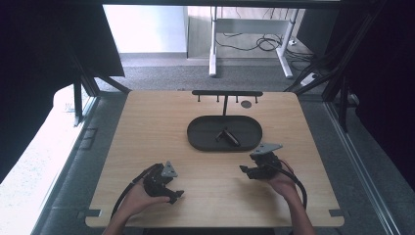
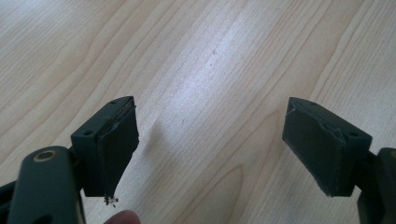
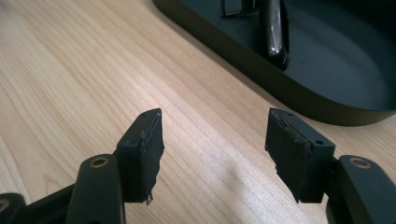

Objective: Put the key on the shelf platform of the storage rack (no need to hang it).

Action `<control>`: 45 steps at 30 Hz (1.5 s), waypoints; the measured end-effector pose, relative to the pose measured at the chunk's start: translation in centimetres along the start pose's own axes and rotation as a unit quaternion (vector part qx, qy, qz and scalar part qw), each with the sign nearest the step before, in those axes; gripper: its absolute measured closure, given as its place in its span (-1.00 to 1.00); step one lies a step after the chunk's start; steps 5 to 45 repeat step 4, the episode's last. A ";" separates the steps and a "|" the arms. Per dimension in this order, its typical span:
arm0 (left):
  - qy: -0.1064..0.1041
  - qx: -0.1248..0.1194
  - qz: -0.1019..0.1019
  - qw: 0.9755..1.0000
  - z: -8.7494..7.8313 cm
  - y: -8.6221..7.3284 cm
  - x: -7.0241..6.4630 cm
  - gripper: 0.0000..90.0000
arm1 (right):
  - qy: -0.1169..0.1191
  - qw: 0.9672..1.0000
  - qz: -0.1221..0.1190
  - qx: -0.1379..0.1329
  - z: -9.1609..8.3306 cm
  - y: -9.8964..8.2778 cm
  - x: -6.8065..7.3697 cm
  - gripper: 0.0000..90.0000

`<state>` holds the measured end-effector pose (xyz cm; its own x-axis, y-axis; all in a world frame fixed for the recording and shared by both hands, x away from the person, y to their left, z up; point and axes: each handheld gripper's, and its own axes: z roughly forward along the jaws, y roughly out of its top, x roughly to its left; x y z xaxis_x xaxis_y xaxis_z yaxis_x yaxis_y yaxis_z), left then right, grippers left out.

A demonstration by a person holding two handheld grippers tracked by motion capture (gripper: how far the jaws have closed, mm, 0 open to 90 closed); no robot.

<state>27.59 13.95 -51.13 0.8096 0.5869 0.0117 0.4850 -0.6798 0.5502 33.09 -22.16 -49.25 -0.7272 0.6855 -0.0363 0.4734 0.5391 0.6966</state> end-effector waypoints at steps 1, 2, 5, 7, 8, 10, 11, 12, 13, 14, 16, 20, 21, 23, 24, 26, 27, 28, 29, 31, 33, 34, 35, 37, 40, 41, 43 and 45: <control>0.001 -0.001 -0.001 1.000 0.0 0.0 0.0 -0.58 | -0.006 1.000 0.004 -0.004 0.0 -0.1 0.0 -0.21; 0.001 -0.002 0.000 1.000 -0.1 0.0 0.0 -0.58 | -0.006 1.000 0.004 -0.004 0.0 -0.1 0.0 -0.21; 0.000 -0.004 0.000 1.000 -0.2 0.0 0.0 -0.58 | -0.012 1.000 0.006 -0.002 0.0 -0.3 0.0 -0.24; 0.000 -0.004 0.000 1.000 -0.2 0.0 0.0 -0.58 | -0.012 1.000 0.006 -0.002 0.0 -0.3 0.0 -0.24; 0.000 -0.004 0.000 1.000 -0.2 0.0 0.0 -0.58 | -0.012 1.000 0.006 -0.002 0.0 -0.3 0.0 -0.24; 0.000 -0.004 0.000 1.000 -0.2 0.0 0.0 -0.58 | -0.012 1.000 0.006 -0.002 0.0 -0.3 0.0 -0.24; 0.000 -0.004 0.000 1.000 -0.2 0.0 0.0 -0.58 | -0.012 1.000 0.006 -0.002 0.0 -0.3 0.0 -0.24; 0.000 -0.004 0.000 1.000 -0.2 0.0 0.0 -0.58 | -0.012 1.000 0.006 -0.002 0.0 -0.3 0.0 -0.24; 0.000 -0.004 0.000 1.000 -0.2 0.0 0.0 -0.58 | -0.012 1.000 0.006 -0.002 0.0 -0.3 0.0 -0.24; 0.000 -0.004 0.000 1.000 -0.2 0.0 0.0 -0.58 | -0.012 1.000 0.006 -0.002 0.0 -0.3 0.0 -0.24; 0.000 -0.004 0.000 1.000 -0.2 0.0 0.0 -0.58 | -0.012 1.000 0.006 -0.002 0.0 -0.3 0.0 -0.24; 0.000 -0.004 0.000 1.000 -0.2 0.0 0.0 -0.58 | -0.012 1.000 0.006 -0.002 0.0 -0.3 0.0 -0.24; 0.000 -0.004 0.000 1.000 -0.2 0.0 0.0 -0.58 | -0.012 1.000 0.006 -0.002 0.0 -0.3 0.0 -0.24; 0.000 -0.004 0.000 1.000 -0.2 0.0 0.0 -0.58 | -0.012 1.000 0.006 -0.002 0.0 -0.3 0.0 -0.24; 0.000 -0.004 0.000 1.000 -0.2 0.0 0.0 -0.58 | -0.012 1.000 0.006 -0.002 0.0 -0.3 0.0 -0.24; 0.000 -0.004 0.000 1.000 -0.2 0.0 0.0 -0.58 | -0.012 1.000 0.006 -0.002 0.0 -0.3 0.0 -0.24; 0.000 -0.004 0.000 1.000 -0.2 0.0 0.0 -0.58 | -0.012 1.000 0.006 -0.002 0.0 -0.3 0.0 -0.24; 0.000 -0.004 0.000 1.000 -0.2 0.0 0.0 -0.58 | -0.012 1.000 0.006 -0.002 0.0 -0.3 0.0 -0.24; 0.000 -0.004 0.000 1.000 -0.2 0.0 0.0 -0.58 | -0.012 1.000 0.006 -0.002 0.0 -0.3 0.0 -0.24; 0.000 -0.004 0.000 1.000 -0.2 0.0 0.0 -0.58 | -0.012 1.000 0.006 -0.002 0.0 -0.3 0.0 -0.24; 0.000 -0.004 0.000 1.000 -0.2 0.0 0.0 -0.58 | -0.012 1.000 0.006 -0.002 0.0 -0.3 0.0 -0.24; 0.000 -0.004 0.000 1.000 -0.2 0.0 0.0 -0.58 | -0.012 1.000 0.006 -0.002 0.0 -0.3 0.0 -0.24; 0.000 -0.004 0.000 1.000 -0.2 0.0 0.0 -0.58 | -0.012 1.000 0.006 -0.002 0.0 -0.3 0.0 -0.24; 0.000 -0.004 0.000 1.000 -0.2 0.0 0.0 -0.58 | -0.012 1.000 0.006 -0.002 0.0 -0.3 0.0 -0.24; 0.000 -0.004 0.000 1.000 -0.2 0.0 0.0 -0.58 | -0.012 1.000 0.006 -0.002 0.0 -0.3 0.0 -0.24; 0.000 -0.004 0.000 1.000 -0.2 0.0 0.0 -0.58 | -0.012 1.000 0.006 -0.002 0.0 -0.3 0.0 -0.24; 0.000 -0.004 0.000 1.000 -0.2 0.0 0.0 -0.58 | -0.012 1.000 0.006 -0.002 0.0 -0.3 0.0 -0.24; 0.000 -0.004 0.000 1.000 -0.2 0.0 0.0 -0.58 | -0.012 1.000 0.006 -0.002 0.0 -0.3 0.0 -0.24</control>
